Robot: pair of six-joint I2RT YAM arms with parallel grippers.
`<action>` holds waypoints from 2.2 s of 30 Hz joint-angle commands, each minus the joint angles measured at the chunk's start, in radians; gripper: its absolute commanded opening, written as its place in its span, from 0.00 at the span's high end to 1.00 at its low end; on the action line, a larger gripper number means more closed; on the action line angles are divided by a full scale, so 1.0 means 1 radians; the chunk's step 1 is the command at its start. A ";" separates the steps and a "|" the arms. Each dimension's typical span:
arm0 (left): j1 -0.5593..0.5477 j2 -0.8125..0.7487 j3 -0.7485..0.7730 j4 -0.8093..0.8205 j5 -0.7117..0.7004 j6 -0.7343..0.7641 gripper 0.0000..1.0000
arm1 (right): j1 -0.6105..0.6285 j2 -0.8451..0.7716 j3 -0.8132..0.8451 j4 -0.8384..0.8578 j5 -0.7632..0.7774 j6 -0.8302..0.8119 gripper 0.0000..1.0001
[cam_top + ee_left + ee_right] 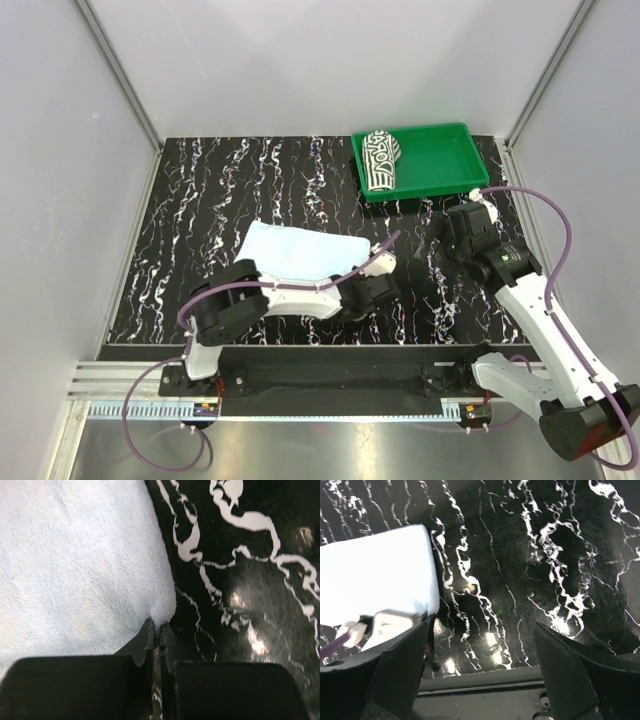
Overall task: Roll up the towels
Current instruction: Roll the towel
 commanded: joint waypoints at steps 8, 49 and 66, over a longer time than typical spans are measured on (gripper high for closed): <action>0.128 -0.479 -0.343 0.373 0.417 -0.318 1.00 | -0.005 0.115 0.143 0.086 -0.152 -0.036 0.11; 0.323 -0.670 -0.877 0.530 0.482 -1.024 1.00 | 0.166 0.767 -0.030 0.853 -0.630 0.130 0.68; 0.327 -0.794 -0.713 0.203 0.401 -0.664 0.09 | 0.186 0.923 -0.056 0.985 -0.609 0.153 0.74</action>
